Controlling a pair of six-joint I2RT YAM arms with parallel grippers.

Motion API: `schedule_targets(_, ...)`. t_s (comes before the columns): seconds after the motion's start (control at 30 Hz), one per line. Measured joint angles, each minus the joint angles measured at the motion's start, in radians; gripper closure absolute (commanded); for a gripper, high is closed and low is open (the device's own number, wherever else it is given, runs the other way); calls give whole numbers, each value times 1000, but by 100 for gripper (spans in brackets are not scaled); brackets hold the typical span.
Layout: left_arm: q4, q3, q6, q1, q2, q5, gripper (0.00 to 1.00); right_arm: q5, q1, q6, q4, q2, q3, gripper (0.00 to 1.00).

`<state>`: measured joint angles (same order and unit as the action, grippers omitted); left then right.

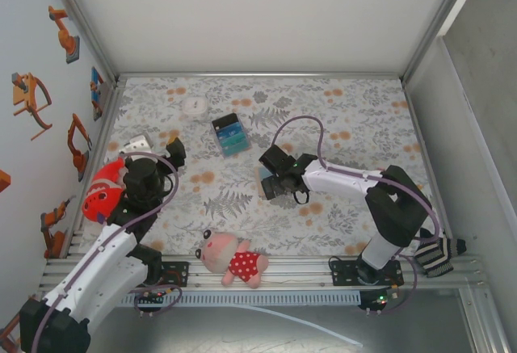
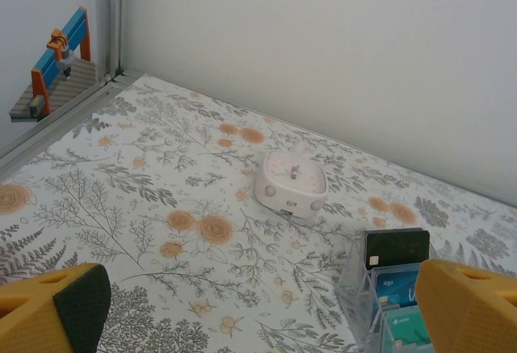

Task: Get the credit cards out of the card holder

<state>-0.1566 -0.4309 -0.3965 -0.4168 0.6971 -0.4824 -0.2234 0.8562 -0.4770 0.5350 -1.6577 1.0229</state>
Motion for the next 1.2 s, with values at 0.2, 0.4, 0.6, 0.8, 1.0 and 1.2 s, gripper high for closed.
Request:
schedule_targets(0.2, 4, 0, -26, 7, -10, 1, 3, 20, 0, 10, 0, -5, 0, 17)
schedule_targets(0.4, 8, 0, -35, 14, -10, 18, 3, 31, 0, 22, 0, -10, 0, 21)
schedule_targets(0.6, 8, 0, -35, 18, -4, 39, 3, 40, 0, 30, 0, -22, 1, 25)
schedule_targets(0.8, 8, 0, -35, 19, 19, 49, 3, 49, 0, 40, 0, -37, 11, 29)
schedule_targets(1.0, 8, 0, -35, 19, 33, 58, 3, 51, -2, 63, 0, -39, 38, 43)
schedule_targets(1.2, 10, 0, -35, 19, 39, 60, 3, 78, -2, 92, -5, -80, 103, 46)
